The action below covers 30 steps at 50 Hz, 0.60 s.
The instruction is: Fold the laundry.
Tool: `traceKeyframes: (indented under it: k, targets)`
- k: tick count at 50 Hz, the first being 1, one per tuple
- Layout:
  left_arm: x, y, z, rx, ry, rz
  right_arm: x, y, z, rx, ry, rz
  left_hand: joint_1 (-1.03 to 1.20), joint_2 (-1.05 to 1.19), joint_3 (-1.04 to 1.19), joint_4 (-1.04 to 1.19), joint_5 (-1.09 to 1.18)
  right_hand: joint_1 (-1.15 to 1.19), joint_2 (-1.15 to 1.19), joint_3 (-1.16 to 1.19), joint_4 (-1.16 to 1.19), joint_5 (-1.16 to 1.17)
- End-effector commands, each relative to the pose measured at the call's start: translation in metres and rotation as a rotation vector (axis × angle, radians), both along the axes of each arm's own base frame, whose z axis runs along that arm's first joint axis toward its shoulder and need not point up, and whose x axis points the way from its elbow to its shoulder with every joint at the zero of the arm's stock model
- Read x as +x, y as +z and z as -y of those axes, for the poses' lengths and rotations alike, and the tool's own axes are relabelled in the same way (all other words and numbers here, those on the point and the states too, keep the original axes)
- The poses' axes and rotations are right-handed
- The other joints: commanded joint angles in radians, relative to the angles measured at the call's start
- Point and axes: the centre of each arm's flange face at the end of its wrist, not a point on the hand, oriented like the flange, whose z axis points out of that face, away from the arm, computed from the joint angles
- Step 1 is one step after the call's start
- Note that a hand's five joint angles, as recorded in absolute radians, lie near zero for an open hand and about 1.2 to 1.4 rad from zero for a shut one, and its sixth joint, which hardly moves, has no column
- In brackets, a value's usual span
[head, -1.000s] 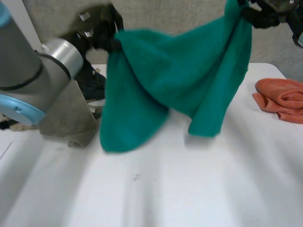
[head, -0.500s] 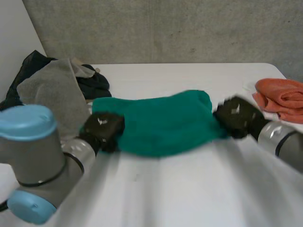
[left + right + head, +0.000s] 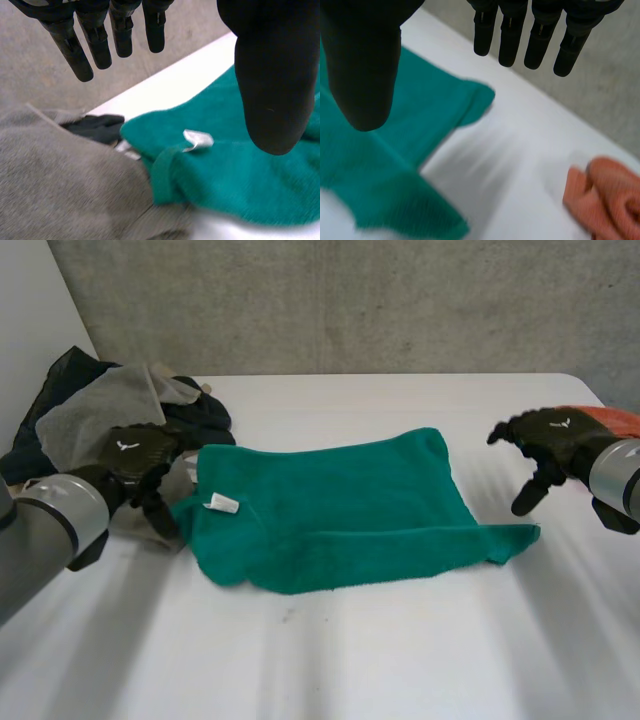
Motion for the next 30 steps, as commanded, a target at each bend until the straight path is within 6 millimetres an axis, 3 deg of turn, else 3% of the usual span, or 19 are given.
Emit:
traceKeyframes:
  k: [1, 18, 30]
  targets:
    - [0.015, -0.022, 0.026, 0.053, -0.088, 0.139, -0.010, -0.040, -0.002, 0.136, 0.026, -0.171, -0.037, -0.028, -0.038, -0.025, -0.023, 0.074, 0.068, 0.085, 0.091, 0.115]
    - [-0.018, -0.051, 0.060, 0.058, -0.230, 0.235, 0.008, -0.089, 0.001, -0.007, 0.078, -0.214, 0.057, 0.066, 0.056, 0.069, 0.071, 0.279, 0.273, 0.291, 0.296, 0.320]
    - [-0.045, -0.084, 0.064, 0.060, -0.290, 0.325, 0.007, -0.095, 0.007, -0.046, 0.068, -0.212, 0.112, 0.121, 0.112, 0.125, 0.127, 0.476, 0.470, 0.487, 0.493, 0.517]
